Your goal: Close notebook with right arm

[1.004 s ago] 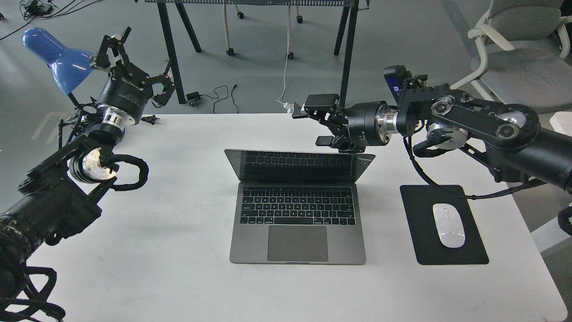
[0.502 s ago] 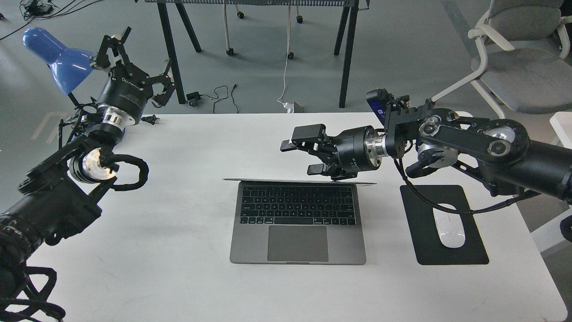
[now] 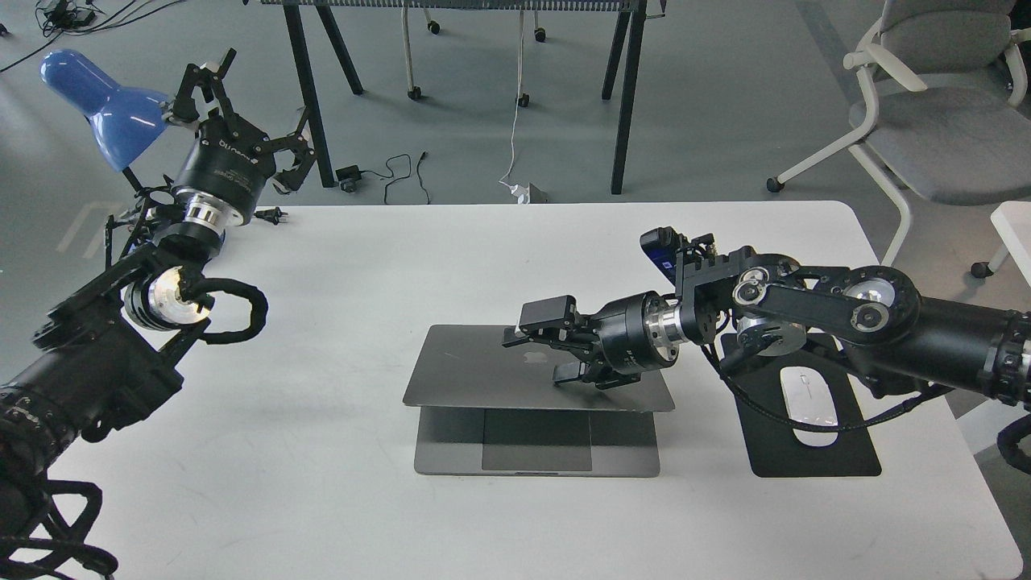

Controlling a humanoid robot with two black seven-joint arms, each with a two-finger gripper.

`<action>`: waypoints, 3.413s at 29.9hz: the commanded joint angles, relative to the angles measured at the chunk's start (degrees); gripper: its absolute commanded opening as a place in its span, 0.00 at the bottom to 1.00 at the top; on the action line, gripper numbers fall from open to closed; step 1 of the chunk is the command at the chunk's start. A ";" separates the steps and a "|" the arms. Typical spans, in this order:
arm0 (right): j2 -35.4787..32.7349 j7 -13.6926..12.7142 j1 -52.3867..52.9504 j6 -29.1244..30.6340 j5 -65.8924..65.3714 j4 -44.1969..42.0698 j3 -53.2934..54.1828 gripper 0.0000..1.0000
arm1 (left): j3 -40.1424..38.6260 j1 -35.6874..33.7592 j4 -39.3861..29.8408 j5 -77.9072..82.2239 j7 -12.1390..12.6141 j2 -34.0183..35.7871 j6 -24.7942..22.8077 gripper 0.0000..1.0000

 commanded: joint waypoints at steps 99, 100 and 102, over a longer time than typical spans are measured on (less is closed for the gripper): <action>9.03 1.85 -22.97 0.02 20.07 -20.48 69.89 1.00 | -0.18 0.00 0.00 -0.17 0.00 0.00 0.00 1.00; 9.03 1.85 -22.97 0.02 20.07 -20.48 70.24 1.00 | -0.18 0.00 0.00 -0.17 0.00 0.00 0.00 1.00; 9.03 1.85 -22.97 0.02 20.07 -20.56 70.41 1.00 | -0.18 0.00 0.00 -0.17 0.00 0.00 0.00 1.00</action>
